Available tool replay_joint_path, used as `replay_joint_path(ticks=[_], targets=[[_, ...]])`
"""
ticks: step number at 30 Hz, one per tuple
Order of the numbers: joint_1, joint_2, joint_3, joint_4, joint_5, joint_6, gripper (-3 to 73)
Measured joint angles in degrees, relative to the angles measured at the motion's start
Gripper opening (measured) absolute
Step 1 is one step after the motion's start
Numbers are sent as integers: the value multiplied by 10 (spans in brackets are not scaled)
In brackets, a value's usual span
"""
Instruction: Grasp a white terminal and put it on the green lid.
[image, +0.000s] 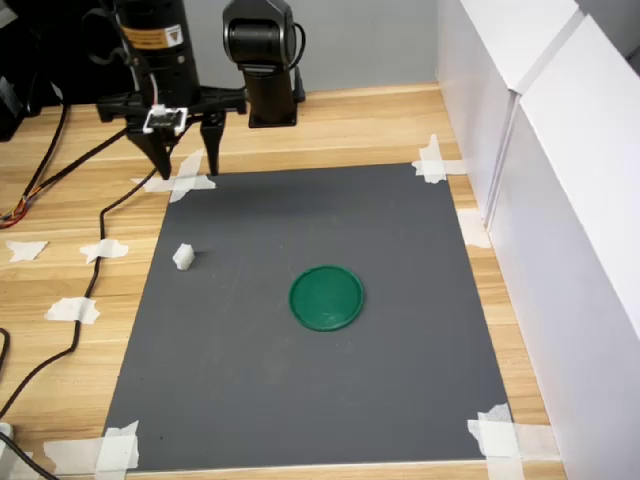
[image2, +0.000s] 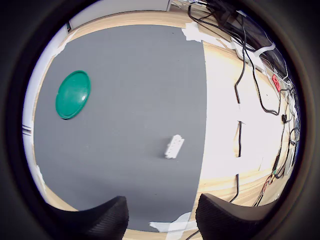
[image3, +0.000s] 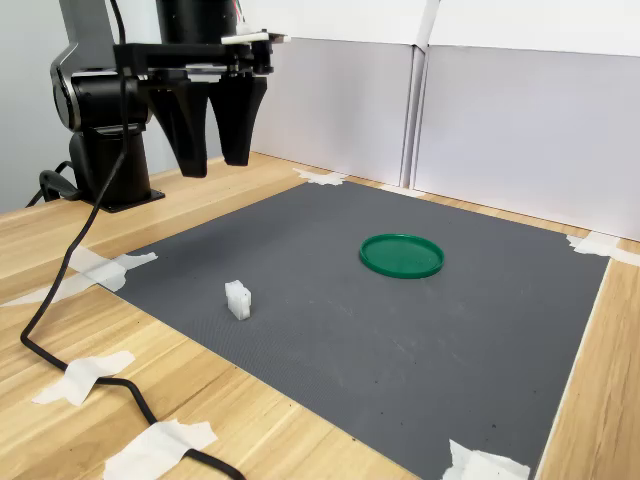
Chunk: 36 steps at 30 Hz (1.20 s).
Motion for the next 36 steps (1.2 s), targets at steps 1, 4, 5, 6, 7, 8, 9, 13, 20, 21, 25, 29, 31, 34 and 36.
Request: replay_joint_path(ticks=[1, 4, 5, 6, 7, 8, 9, 13, 20, 21, 25, 29, 31, 34, 36], targets=[[-7, 11, -5, 0, -3, -7, 576], [-21, 44, -20, 5, -5, -22, 576], [-25, 57, -25, 5, -6, -26, 576], [-27, 68, -29, 6, -7, -30, 575], [-30, 81, -32, 9, -9, -35, 574], [-32, 93, -36, 13, -9, -42, 575], [-33, 105, -39, 18, -12, -49, 575], [-33, 142, -47, 43, -27, -72, 575], [-33, 195, -49, 58, -58, -76, 574], [-33, 200, -49, 58, -59, -76, 574], [-33, 219, -56, 58, -69, -76, 574], [-33, 226, -60, 58, -76, -76, 572], [-33, 227, -60, 58, -79, -76, 561], [-33, 231, -60, 58, -79, -76, 530], [-33, 233, -60, 58, -79, -76, 497]])
